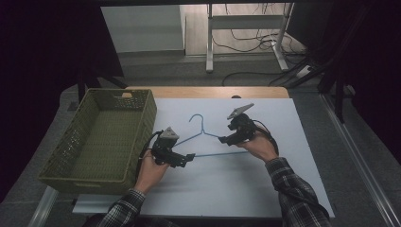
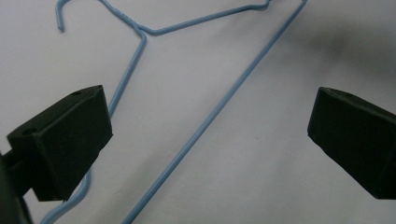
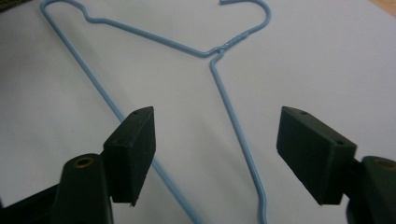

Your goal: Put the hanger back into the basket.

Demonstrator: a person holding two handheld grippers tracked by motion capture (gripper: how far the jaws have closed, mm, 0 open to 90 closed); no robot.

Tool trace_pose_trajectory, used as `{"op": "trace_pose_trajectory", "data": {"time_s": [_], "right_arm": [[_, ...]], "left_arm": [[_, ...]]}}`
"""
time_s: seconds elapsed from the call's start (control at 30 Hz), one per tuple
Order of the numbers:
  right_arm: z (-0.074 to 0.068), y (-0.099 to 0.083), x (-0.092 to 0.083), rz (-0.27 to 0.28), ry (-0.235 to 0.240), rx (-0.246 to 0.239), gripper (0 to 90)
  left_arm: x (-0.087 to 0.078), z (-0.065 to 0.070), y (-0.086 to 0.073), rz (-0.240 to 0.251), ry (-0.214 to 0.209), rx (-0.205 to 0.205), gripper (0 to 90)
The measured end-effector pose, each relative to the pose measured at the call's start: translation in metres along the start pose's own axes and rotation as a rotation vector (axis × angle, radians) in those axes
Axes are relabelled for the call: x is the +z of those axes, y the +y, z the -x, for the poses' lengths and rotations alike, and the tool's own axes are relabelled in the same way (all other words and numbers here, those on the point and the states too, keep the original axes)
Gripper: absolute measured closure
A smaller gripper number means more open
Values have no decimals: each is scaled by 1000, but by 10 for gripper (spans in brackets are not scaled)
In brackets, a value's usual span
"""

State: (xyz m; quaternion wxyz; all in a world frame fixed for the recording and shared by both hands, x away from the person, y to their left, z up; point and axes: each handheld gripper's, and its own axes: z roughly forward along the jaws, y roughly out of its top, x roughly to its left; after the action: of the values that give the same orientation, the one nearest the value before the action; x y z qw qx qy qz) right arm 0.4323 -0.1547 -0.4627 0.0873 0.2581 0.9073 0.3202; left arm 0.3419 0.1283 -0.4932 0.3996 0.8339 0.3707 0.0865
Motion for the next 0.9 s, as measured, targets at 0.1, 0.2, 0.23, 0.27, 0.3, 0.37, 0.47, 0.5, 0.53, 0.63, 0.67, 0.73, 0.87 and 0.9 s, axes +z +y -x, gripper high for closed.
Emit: {"op": "trace_pose_trajectory", "data": {"time_s": [0.1, 0.2, 0.23, 0.27, 0.3, 0.37, 0.47, 0.5, 0.53, 0.63, 0.67, 0.73, 0.87, 0.9], "right_arm": [[3, 6, 15, -26, 19, -19, 379], [6, 11, 28, -45, 29, -41, 458], [7, 12, 32, -50, 34, -37, 497], [9, 14, 36, -53, 38, -36, 527], [11, 15, 40, -53, 43, -36, 558], [15, 16, 48, -61, 50, -35, 627], [19, 17, 57, -73, 67, -48, 699], [20, 17, 60, -78, 66, -55, 713], [22, 17, 63, -80, 57, -67, 730], [25, 16, 70, -88, 53, -78, 757], [25, 16, 71, -93, 58, -83, 763], [25, 15, 75, -107, 66, -99, 777], [23, 16, 77, -106, 69, -134, 856], [22, 16, 76, -107, 67, -145, 858]], "left_arm": [[2, -1, 0, -6, 2, 2, 2], [5, -2, 0, -11, 0, 8, 4], [6, -1, 0, -12, -2, 11, 4], [7, -1, 0, -16, -4, 15, 4], [8, -1, 0, -21, -3, 20, 4], [9, 0, 0, -29, 3, 30, 4], [10, 0, 1, -30, 1, 17, 5], [10, -1, 1, -27, -8, 7, 8], [10, -2, 1, -28, -14, -3, 11], [11, -3, 1, -35, -10, -18, 15], [12, -3, 1, -36, -8, -21, 16], [13, -4, 1, -43, 2, -23, 17], [15, -5, 3, -52, 17, -28, 21], [15, -5, 4, -53, 22, -27, 22]]}}
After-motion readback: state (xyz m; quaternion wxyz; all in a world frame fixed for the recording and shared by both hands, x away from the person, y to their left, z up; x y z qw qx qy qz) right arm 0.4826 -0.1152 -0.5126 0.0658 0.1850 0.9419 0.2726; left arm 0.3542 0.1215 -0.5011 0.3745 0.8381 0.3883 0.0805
